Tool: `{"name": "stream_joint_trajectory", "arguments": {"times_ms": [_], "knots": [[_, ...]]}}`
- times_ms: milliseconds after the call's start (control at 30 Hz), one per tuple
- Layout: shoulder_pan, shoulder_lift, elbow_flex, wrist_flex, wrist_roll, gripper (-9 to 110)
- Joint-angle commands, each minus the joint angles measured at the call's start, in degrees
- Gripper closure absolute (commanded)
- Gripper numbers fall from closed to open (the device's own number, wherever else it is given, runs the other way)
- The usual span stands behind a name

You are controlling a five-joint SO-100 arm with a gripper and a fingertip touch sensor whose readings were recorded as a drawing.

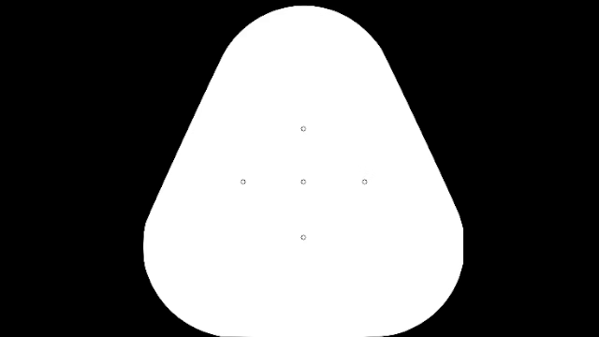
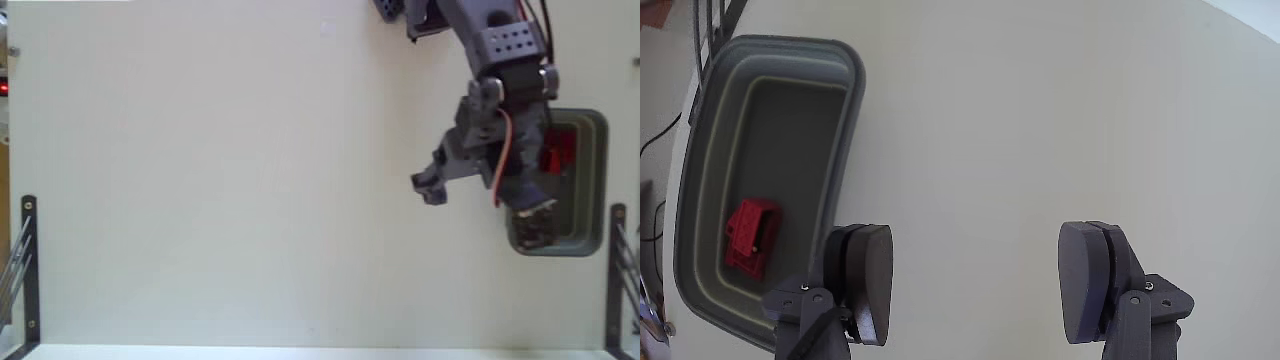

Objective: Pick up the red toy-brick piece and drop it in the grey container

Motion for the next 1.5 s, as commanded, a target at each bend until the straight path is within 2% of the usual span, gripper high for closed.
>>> {"name": "stream_joint_trajectory", "arguments": {"times_ms": [0, 767, 1467], "knots": [[1.6, 5.82, 1.92, 1.12, 0.18, -9], [11.18, 18.38, 14.38, 1.18, 0.18, -9], [12.04, 19.51, 15.5, 1.19, 0.18, -9]]}}
